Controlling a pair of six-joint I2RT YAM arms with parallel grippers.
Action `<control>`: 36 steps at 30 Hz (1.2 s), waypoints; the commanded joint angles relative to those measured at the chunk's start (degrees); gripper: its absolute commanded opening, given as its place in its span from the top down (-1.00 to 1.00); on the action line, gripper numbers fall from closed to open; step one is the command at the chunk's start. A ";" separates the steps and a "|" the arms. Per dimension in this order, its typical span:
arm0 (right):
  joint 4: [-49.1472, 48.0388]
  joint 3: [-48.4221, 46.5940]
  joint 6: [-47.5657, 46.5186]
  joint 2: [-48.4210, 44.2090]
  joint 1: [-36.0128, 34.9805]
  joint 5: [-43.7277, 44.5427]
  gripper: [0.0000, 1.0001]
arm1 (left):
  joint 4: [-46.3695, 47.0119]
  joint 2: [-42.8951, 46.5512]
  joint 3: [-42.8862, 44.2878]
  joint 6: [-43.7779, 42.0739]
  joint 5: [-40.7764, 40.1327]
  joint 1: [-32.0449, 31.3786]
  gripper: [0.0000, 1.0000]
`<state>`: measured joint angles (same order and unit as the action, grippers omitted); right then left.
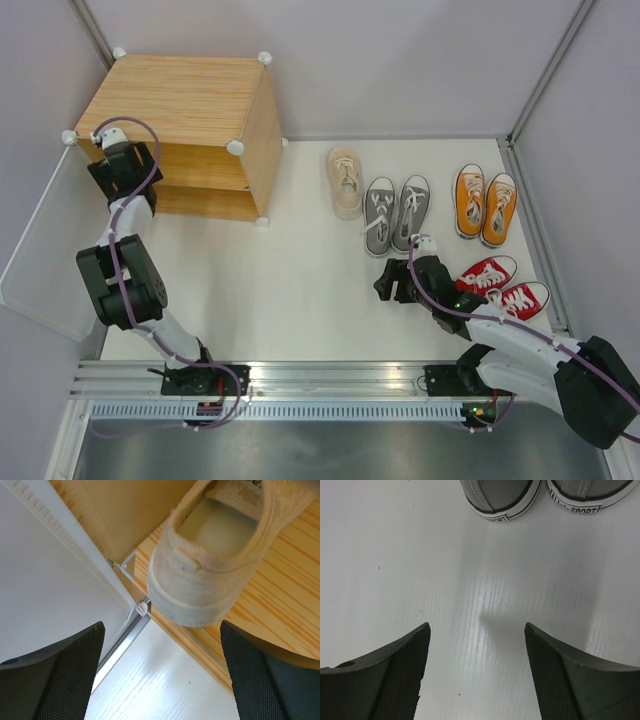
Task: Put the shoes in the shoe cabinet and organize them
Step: Place the shoe in the shoe cabinet, then move the shoe to the center of the board.
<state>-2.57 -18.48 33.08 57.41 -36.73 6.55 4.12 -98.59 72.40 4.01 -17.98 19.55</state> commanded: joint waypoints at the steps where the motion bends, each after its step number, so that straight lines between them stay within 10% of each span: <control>1: -1.12 -1.56 -0.56 -1.42 0.26 1.10 -0.60 | 1.86 4.97 -1.56 1.88 -1.00 0.31 -0.99; 17: -1.12 -1.03 -0.47 -1.68 0.17 3.12 -0.59 | -6.75 42.30 -22.47 19.73 7.76 -0.83 -0.99; 27: -1.83 -2.08 -0.91 -0.89 0.17 4.44 -0.55 | -23.69 50.15 -16.77 10.06 2.61 -29.88 -0.99; 36: 2.48 -15.07 -3.45 -1.08 -0.54 7.77 -0.43 | -25.66 56.74 -26.61 5.49 13.04 -36.95 -0.99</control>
<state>1.21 -26.39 31.94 55.48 -36.95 10.94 -20.36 -43.33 49.25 13.41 -9.30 -16.32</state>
